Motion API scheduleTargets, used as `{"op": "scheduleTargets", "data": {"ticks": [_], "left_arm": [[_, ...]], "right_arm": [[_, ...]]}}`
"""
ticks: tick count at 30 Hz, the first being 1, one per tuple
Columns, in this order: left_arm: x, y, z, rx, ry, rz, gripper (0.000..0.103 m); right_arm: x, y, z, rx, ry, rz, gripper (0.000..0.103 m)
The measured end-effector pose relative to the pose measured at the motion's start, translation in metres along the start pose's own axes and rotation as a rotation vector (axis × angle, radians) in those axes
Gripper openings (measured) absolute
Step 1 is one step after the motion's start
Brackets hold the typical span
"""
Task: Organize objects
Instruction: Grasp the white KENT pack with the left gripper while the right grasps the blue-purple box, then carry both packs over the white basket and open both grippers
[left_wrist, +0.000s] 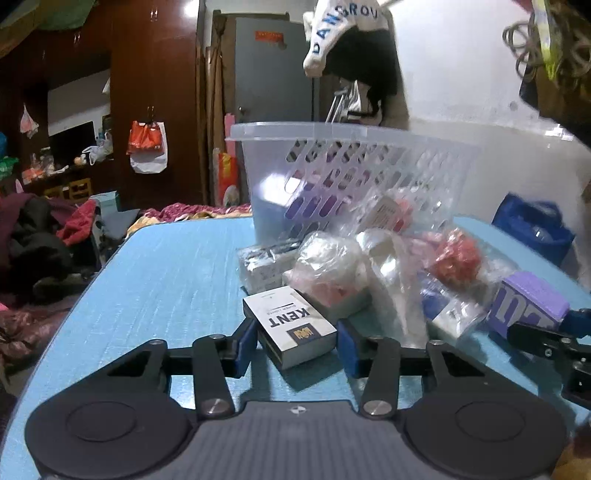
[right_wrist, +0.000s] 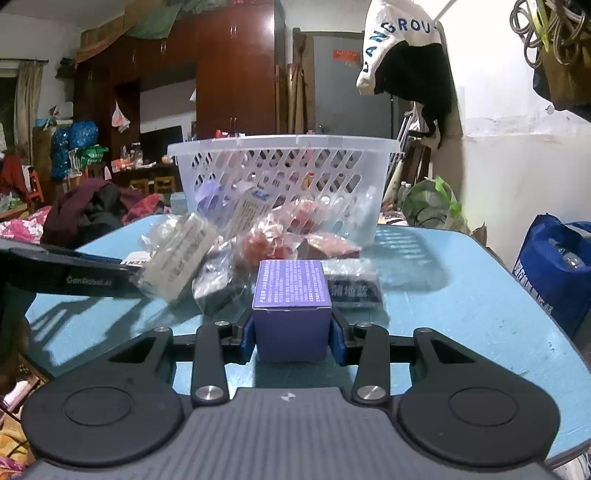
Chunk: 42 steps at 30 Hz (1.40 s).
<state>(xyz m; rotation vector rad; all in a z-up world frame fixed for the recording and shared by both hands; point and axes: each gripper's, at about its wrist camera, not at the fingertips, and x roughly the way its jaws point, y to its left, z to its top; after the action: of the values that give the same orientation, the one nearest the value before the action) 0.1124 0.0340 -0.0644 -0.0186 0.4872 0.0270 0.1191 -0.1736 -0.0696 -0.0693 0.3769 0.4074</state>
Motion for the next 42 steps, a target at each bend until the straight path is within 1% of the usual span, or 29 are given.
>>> {"op": "scheduleTargets", "data": {"ticks": [16,20,23,26,29,30,31,33,35,36,38,41,42], "left_arm": [[-0.017,0.004,0.003,0.000,-0.053,-0.028,0.047],[-0.017,0.006,0.003,0.001,-0.054,-0.032,0.047],[-0.022,0.005,0.006,0.005,-0.073,-0.036,0.047],[-0.027,0.004,0.018,0.012,-0.105,-0.057,0.046],[-0.027,0.007,0.048,0.011,-0.141,-0.086,0.045],[-0.026,0.007,0.060,0.015,-0.157,-0.089,0.032],[-0.024,0.007,0.073,0.021,-0.168,-0.098,0.024],[-0.017,0.009,0.100,0.024,-0.171,-0.136,0.023],[-0.006,0.010,0.118,0.023,-0.157,-0.148,0.023],[-0.001,0.011,0.123,0.022,-0.150,-0.144,0.023],[0.008,0.010,0.125,0.038,-0.134,-0.131,0.023],[0.015,0.014,0.111,0.052,-0.102,-0.127,0.024],[0.016,0.019,0.104,0.050,-0.100,-0.112,0.024]], "right_arm": [[-0.007,-0.003,0.008,0.008,-0.039,-0.022,0.043],[-0.006,-0.005,0.008,0.012,-0.042,-0.016,0.043],[-0.008,-0.006,0.013,0.011,-0.063,-0.012,0.043],[-0.011,-0.008,0.028,0.015,-0.112,-0.034,0.043],[-0.009,-0.008,0.057,0.009,-0.166,-0.028,0.043],[-0.005,-0.007,0.070,-0.001,-0.177,-0.024,0.043],[0.001,-0.006,0.083,-0.006,-0.185,-0.014,0.043],[0.015,-0.006,0.109,-0.017,-0.182,0.011,0.043],[0.030,-0.006,0.129,-0.029,-0.179,0.003,0.043],[0.037,-0.007,0.137,-0.031,-0.171,-0.007,0.043],[0.045,-0.011,0.143,-0.020,-0.157,0.006,0.043],[0.049,-0.016,0.140,-0.007,-0.134,0.020,0.043],[0.047,-0.018,0.136,-0.007,-0.129,0.023,0.043]]}}
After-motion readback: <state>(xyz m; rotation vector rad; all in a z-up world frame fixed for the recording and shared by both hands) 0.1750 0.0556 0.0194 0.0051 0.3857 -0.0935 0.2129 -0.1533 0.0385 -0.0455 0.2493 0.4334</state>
